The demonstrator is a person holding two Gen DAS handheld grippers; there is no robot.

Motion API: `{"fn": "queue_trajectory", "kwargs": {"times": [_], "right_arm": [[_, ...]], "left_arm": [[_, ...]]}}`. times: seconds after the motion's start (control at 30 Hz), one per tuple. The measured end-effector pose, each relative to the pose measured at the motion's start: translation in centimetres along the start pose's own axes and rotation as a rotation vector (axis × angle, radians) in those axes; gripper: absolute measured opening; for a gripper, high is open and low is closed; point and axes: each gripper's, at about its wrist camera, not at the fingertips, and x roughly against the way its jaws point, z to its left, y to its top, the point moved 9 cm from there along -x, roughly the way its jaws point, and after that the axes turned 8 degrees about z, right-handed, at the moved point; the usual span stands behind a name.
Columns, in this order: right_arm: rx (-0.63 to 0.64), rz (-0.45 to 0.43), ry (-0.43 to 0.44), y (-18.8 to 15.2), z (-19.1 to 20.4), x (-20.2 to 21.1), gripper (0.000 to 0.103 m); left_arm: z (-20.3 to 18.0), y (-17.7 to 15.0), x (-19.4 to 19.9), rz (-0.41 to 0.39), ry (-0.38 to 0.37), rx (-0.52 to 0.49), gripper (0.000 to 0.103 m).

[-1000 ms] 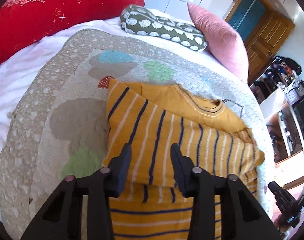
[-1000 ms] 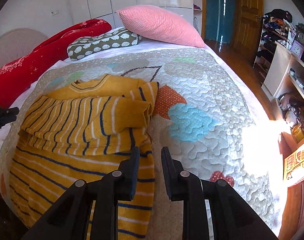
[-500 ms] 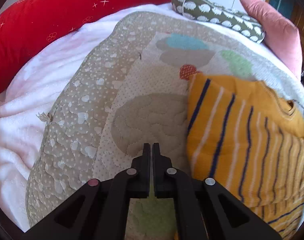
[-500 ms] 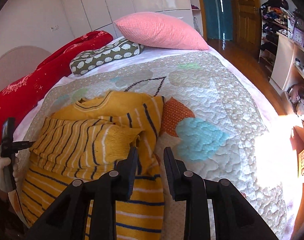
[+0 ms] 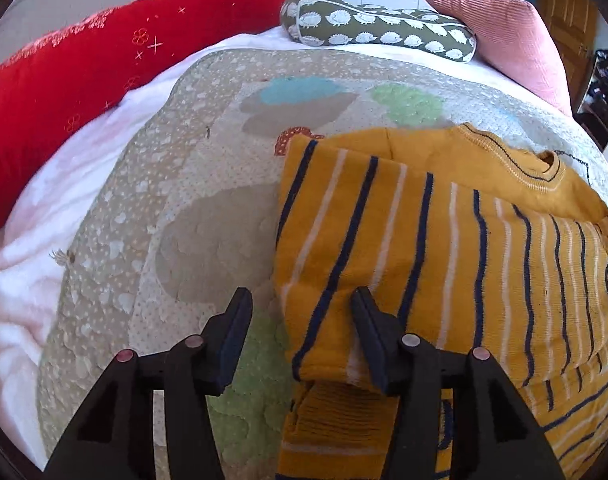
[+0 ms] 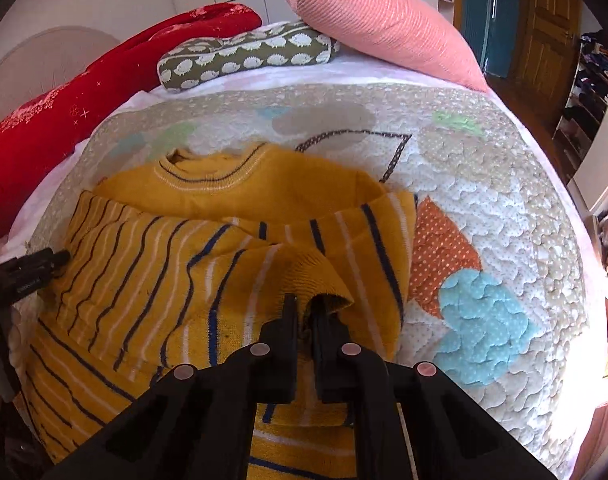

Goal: Fold small clothes

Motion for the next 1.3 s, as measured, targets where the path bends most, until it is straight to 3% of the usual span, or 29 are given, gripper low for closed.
{"fn": "queue_trajectory", "kwargs": {"times": [0.1, 0.23, 0.37, 0.43, 0.5, 0.57, 0.63, 0.7, 0.73, 0.8, 0.83, 0.9, 0.93, 0.97, 1.03, 1.07, 1.17, 1.3], "right_arm": [[-0.030, -0.022, -0.100, 1.0, -1.8, 0.5, 0.006], [-0.026, 0.056, -0.211, -0.1, -2.8, -2.2, 0.007], [-0.102, -0.062, -0.214, -0.3, -2.5, 0.9, 0.011], [-0.139, -0.158, -0.186, 0.1, -2.0, 3.5, 0.012], [-0.144, -0.195, -0.138, 0.7, -0.8, 4.6, 0.013], [-0.125, -0.158, -0.002, 1.2, 1.7, 3.5, 0.013], [-0.133, -0.085, 0.157, 1.3, 4.2, 1.2, 0.013], [-0.170, 0.001, 0.259, 0.9, 5.1, -1.6, 0.013], [-0.194, 0.033, 0.241, 0.4, 4.5, -2.9, 0.013], [-0.257, 0.043, 0.090, -1.0, 1.3, -4.1, 0.011], [-0.286, 0.031, 0.080, -1.6, -0.2, -3.9, 0.006], [-0.344, 0.004, 0.138, -3.0, -2.4, -2.5, 0.006], [-0.360, -0.017, 0.125, -3.7, -3.5, -1.5, 0.006], [-0.360, -0.040, 0.089, -4.5, -4.6, -0.2, 0.010], [-0.340, -0.054, -0.085, -6.9, -6.5, 2.0, 0.023], [-0.329, -0.065, -0.104, -8.1, -7.0, 3.0, 0.023], [-0.328, -0.088, 0.042, -12.5, -6.6, 5.4, 0.024], [-0.296, -0.055, 0.125, -18.3, -4.3, 6.5, 0.030]], "left_arm": [[-0.3, -0.3, 0.2, -0.003, 0.004, -0.005, 0.053], [-0.6, -0.3, 0.4, -0.004, 0.023, -0.025, 0.053], [0.1, -0.9, 2.7, -0.016, -0.038, 0.014, 0.053], [0.0, -1.0, 4.8, -0.063, -0.065, 0.021, 0.053], [-0.5, -1.1, 6.1, -0.093, -0.080, 0.018, 0.053], [-1.9, -1.2, 5.5, -0.056, -0.090, -0.017, 0.055], [-2.7, -1.8, 3.6, 0.024, -0.073, -0.040, 0.055], [-2.4, -2.7, 1.3, 0.117, -0.055, -0.029, 0.057], [-2.0, -3.0, 0.9, 0.138, -0.097, 0.011, 0.057], [-0.9, -3.7, 1.4, 0.156, -0.160, 0.075, 0.058], [-0.3, -4.1, 1.9, 0.158, -0.172, 0.089, 0.058], [1.2, -5.1, 3.3, 0.134, -0.149, 0.099, 0.058], [1.9, -5.8, 4.1, 0.113, -0.153, 0.102, 0.058], [2.5, -6.5, 4.8, 0.100, -0.174, 0.113, 0.058], [3.8, -8.4, 6.0, 0.093, -0.224, 0.155, 0.058], [4.3, -9.5, 6.5, 0.092, -0.250, 0.182, 0.058], [5.0, -13.0, 7.5, 0.092, -0.319, 0.235, 0.058], [4.1, -16.8, 8.1, 0.096, -0.381, 0.257, 0.058]]}}
